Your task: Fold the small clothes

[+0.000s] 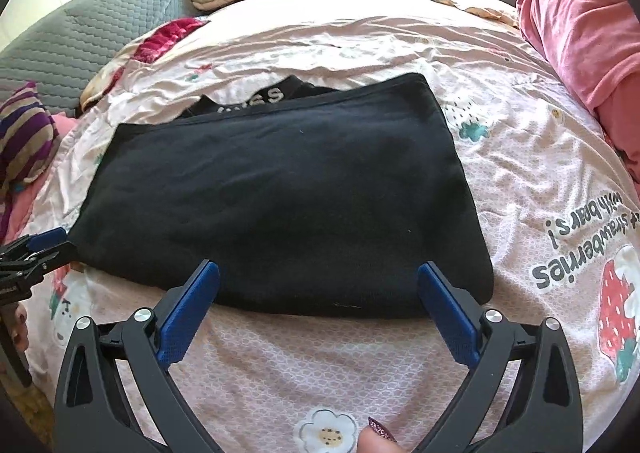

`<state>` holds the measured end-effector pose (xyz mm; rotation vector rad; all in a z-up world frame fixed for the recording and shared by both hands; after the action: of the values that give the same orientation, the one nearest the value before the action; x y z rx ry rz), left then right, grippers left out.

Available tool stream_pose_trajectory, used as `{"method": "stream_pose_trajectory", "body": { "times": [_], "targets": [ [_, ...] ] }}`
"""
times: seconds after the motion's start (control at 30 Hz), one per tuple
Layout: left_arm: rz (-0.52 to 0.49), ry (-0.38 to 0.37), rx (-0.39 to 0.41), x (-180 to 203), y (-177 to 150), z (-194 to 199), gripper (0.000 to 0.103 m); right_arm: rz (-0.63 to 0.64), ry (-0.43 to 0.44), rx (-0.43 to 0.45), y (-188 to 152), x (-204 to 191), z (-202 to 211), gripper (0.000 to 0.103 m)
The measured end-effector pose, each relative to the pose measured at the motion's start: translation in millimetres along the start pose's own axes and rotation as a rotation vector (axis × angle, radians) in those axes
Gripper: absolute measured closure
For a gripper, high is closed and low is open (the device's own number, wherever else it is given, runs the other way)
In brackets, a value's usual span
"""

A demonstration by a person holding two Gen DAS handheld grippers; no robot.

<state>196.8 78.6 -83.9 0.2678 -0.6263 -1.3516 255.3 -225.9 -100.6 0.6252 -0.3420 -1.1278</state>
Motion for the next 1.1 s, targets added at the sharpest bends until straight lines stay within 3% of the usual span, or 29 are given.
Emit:
{"method": "stream_pose_trajectory", "body": {
  "times": [0.17, 0.5, 1.1],
  "targets": [
    [0.026, 0.001, 0.031, -7.4, 9.3, 12.3, 0.010, 0.026, 0.015, 0.031, 5.4, -9.8, 5.8, 0.005],
    [0.096, 0.043, 0.064, -35.0, 22.1, 26.0, 0.010, 0.091, 0.023, 0.087, 11.8, -32.7, 14.4, 0.005],
    [0.160, 0.089, 0.096, -68.3, 34.8, 32.4, 0.010, 0.338, 0.070, 0.140, 23.3, -132.2, 16.9, 0.005]
  ]
}}
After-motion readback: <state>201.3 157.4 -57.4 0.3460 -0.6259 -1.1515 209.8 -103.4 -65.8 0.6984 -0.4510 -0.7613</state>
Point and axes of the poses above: each gripper's, at about its wrist camera, not at the fingertips, and z roughly against the way its jaws point, x to its right, y to its top, the point moved 9 cm from there along -z, roughly the way its jaws point, and after that the axes turned 8 degrees about z, right-handed, at the moved point
